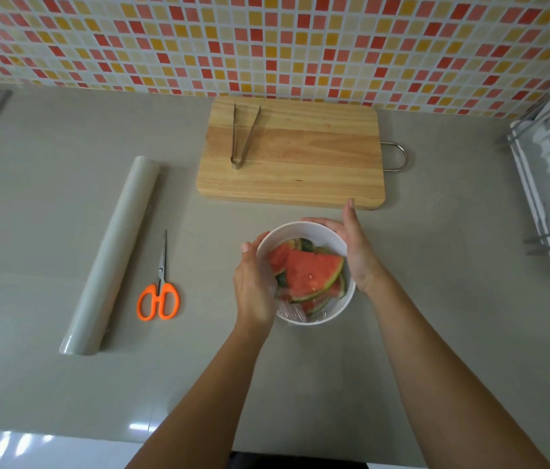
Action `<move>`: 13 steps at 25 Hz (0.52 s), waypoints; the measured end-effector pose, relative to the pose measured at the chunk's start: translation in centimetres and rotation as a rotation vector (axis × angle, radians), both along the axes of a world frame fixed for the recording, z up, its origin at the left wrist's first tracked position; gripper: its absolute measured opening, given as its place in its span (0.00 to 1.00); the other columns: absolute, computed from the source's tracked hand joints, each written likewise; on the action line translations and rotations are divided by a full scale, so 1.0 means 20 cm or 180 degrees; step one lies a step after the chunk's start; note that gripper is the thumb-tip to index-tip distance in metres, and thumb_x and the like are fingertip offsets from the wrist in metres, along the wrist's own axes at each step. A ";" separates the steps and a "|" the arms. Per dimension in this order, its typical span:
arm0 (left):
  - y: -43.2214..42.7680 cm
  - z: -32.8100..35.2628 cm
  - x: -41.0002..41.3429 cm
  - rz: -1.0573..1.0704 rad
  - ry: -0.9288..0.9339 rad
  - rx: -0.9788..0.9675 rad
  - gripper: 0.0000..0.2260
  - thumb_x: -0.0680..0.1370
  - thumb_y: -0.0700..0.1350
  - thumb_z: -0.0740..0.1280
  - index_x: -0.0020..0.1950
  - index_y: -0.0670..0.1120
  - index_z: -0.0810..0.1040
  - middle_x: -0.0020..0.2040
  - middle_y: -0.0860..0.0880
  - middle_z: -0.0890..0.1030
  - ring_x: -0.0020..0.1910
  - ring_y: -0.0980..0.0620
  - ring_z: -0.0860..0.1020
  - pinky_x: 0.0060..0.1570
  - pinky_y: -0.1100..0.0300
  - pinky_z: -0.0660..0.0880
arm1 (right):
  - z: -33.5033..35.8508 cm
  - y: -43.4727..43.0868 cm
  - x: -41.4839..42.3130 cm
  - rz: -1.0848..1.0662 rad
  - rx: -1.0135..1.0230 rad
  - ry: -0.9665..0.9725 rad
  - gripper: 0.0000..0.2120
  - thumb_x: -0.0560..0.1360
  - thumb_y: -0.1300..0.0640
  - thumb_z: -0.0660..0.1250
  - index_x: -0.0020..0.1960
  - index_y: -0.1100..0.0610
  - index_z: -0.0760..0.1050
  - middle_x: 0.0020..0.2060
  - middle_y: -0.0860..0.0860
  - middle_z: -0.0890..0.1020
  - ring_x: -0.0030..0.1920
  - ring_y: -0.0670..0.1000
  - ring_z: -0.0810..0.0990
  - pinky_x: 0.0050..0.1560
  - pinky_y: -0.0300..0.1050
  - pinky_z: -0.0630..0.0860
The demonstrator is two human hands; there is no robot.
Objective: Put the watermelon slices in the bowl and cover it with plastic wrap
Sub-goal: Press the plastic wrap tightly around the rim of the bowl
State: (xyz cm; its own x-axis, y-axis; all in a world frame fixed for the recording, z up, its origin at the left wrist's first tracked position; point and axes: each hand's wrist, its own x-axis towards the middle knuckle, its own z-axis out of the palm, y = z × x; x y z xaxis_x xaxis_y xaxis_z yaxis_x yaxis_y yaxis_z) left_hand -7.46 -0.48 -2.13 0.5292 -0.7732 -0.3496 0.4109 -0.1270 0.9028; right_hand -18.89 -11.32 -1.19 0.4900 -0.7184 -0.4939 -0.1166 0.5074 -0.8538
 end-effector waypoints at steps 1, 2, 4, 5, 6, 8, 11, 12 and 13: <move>0.00 -0.01 0.00 -0.0011 -0.0020 -0.0005 0.26 0.81 0.56 0.47 0.62 0.43 0.78 0.58 0.38 0.81 0.59 0.43 0.79 0.58 0.51 0.76 | 0.00 0.00 0.00 0.0043 -0.0088 0.0113 0.40 0.64 0.23 0.46 0.52 0.49 0.81 0.50 0.55 0.84 0.54 0.55 0.81 0.60 0.56 0.74; 0.00 -0.01 0.01 -0.0033 -0.0086 0.0048 0.26 0.80 0.57 0.48 0.61 0.44 0.78 0.57 0.39 0.82 0.58 0.44 0.79 0.58 0.51 0.76 | 0.00 -0.01 0.01 0.0094 -0.0177 0.0268 0.40 0.63 0.21 0.45 0.51 0.47 0.82 0.49 0.52 0.85 0.54 0.52 0.82 0.60 0.54 0.74; 0.01 0.00 0.01 -0.0136 -0.0404 0.0260 0.27 0.79 0.58 0.46 0.59 0.45 0.80 0.54 0.42 0.83 0.56 0.47 0.80 0.57 0.51 0.75 | 0.03 0.00 0.01 0.0217 -0.0409 0.0684 0.45 0.58 0.19 0.43 0.55 0.45 0.80 0.51 0.48 0.84 0.54 0.50 0.80 0.61 0.50 0.71; 0.01 0.01 0.01 -0.0209 -0.0651 0.0407 0.28 0.79 0.59 0.45 0.57 0.45 0.80 0.52 0.43 0.83 0.54 0.47 0.81 0.55 0.52 0.75 | 0.04 0.00 0.02 0.0267 -0.0569 0.0962 0.50 0.56 0.17 0.41 0.60 0.47 0.77 0.52 0.47 0.82 0.53 0.49 0.79 0.59 0.48 0.70; 0.00 0.03 0.02 -0.0274 -0.0931 0.0558 0.30 0.79 0.59 0.44 0.53 0.43 0.80 0.50 0.42 0.83 0.52 0.46 0.80 0.52 0.50 0.75 | 0.06 0.01 0.01 0.0335 -0.0814 0.1248 0.53 0.55 0.17 0.39 0.59 0.50 0.77 0.47 0.46 0.79 0.46 0.47 0.77 0.53 0.46 0.70; 0.00 0.05 0.06 -0.0334 -0.1248 0.0698 0.29 0.80 0.57 0.42 0.46 0.42 0.78 0.47 0.40 0.81 0.50 0.45 0.79 0.52 0.47 0.73 | 0.10 0.02 0.00 0.0523 -0.1355 0.1709 0.47 0.57 0.18 0.35 0.42 0.52 0.76 0.34 0.48 0.75 0.33 0.48 0.72 0.38 0.47 0.68; 0.11 0.07 0.00 0.0180 -0.0472 0.0530 0.18 0.84 0.55 0.44 0.56 0.60 0.73 0.57 0.59 0.75 0.56 0.67 0.73 0.61 0.58 0.64 | 0.08 0.05 -0.06 -0.0043 -0.1467 0.0962 0.51 0.60 0.19 0.40 0.61 0.55 0.74 0.61 0.54 0.77 0.61 0.48 0.74 0.65 0.49 0.67; 0.17 0.06 -0.05 0.0437 -0.0211 0.0529 0.18 0.84 0.55 0.44 0.67 0.59 0.69 0.66 0.60 0.71 0.63 0.68 0.68 0.64 0.61 0.60 | 0.06 0.08 -0.09 -0.0477 -0.1316 0.0566 0.54 0.58 0.18 0.42 0.68 0.55 0.68 0.68 0.52 0.71 0.68 0.47 0.68 0.70 0.45 0.60; 0.23 0.04 -0.11 0.0638 -0.0011 0.0520 0.19 0.84 0.54 0.45 0.73 0.57 0.64 0.72 0.59 0.66 0.68 0.67 0.63 0.67 0.62 0.56 | 0.04 0.11 -0.12 -0.0816 -0.1207 0.0225 0.56 0.57 0.18 0.45 0.70 0.56 0.65 0.69 0.51 0.68 0.70 0.46 0.65 0.70 0.40 0.57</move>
